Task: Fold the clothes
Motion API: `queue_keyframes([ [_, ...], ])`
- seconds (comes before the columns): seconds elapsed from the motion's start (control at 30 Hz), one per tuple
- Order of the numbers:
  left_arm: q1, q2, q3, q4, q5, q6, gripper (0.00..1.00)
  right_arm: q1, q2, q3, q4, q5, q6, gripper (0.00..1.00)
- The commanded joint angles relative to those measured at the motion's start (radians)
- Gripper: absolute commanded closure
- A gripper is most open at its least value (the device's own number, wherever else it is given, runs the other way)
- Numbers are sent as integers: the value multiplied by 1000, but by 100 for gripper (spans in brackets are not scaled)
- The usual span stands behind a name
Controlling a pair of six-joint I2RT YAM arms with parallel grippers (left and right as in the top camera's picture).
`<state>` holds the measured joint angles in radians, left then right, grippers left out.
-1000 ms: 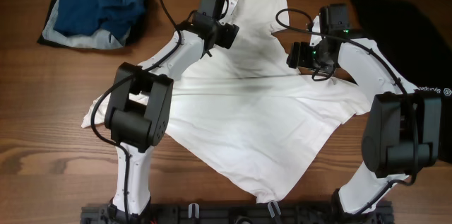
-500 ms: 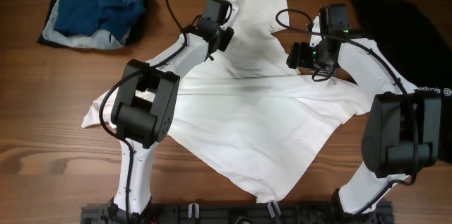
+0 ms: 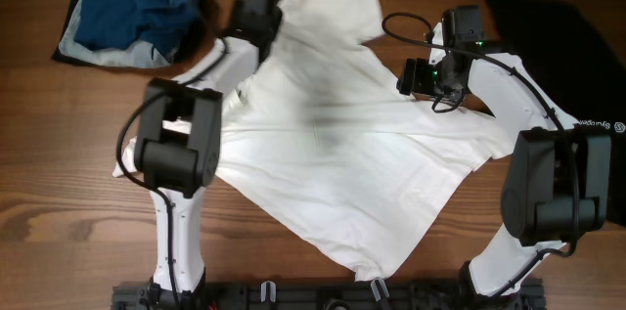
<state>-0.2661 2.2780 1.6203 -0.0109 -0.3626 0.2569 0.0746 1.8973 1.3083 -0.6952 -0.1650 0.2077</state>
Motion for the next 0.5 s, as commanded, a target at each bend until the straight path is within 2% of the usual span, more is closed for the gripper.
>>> queue_keyframes([
  [0.0,105,9,1,89,-31,-2,92,-5,9,14,3,-16,5,18],
  [0.03,131,9,2,116,-23,-3,86,-5,9,14,3,-16,5,18],
  [0.07,150,9,2,134,-19,-3,66,-5,9,14,4,-16,5,18],
  [0.1,164,9,1,143,-20,-6,56,-5,9,14,4,-16,5,18],
  [0.13,179,9,2,143,-21,-6,33,-5,8,15,3,-16,5,18],
  [0.17,192,6,2,136,-34,-6,26,-5,4,15,0,-16,5,18],
  [0.3,199,-43,2,25,-134,-33,18,-5,-31,15,-22,-7,5,16],
  [0.47,192,-197,2,-230,-88,-158,14,-5,-36,14,-142,170,110,19],
])
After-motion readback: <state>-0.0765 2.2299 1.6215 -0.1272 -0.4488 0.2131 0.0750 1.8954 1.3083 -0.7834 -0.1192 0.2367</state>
